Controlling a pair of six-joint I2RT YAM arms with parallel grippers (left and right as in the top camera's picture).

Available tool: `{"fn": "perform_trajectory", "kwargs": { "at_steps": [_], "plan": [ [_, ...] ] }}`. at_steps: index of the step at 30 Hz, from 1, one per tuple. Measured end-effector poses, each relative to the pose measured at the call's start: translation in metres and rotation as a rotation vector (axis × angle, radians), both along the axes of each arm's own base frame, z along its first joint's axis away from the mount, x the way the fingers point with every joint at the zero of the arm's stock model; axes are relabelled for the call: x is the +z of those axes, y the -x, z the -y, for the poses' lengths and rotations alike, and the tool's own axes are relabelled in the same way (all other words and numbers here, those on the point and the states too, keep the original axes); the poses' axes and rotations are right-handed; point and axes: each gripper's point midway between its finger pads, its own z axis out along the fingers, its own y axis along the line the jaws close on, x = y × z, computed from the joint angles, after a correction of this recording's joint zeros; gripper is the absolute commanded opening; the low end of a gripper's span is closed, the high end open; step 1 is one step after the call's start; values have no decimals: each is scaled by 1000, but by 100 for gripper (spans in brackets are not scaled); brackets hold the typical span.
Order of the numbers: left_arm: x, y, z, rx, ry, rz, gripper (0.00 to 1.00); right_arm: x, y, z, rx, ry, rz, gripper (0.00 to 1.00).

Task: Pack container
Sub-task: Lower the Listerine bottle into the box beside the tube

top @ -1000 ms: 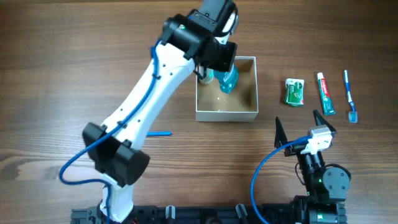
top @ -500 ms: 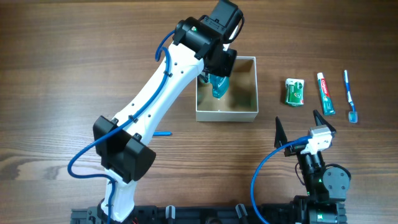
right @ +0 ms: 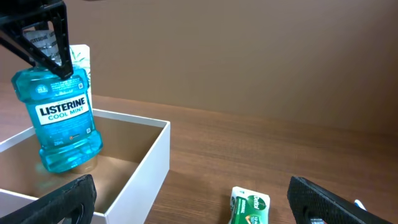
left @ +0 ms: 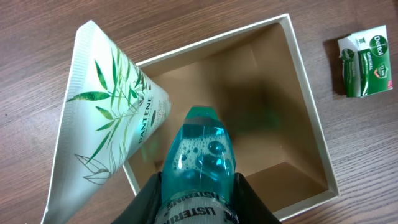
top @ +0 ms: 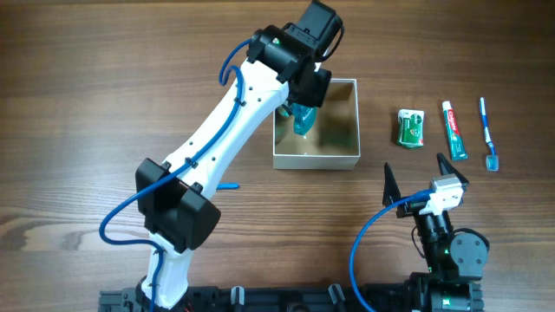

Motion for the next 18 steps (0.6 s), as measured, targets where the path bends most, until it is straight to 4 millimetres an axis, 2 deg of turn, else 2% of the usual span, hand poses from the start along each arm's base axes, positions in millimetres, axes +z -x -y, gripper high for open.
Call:
{"fn": "perform_trajectory", "kwargs": {
  "at_steps": [14,18],
  "plan": [
    [2,-3,4,14,11,20,4,0,0,0,0,0,0,100],
    [6,-8,13,7,28,58,4,0,0,0,0,0,0,100]
  ]
}}
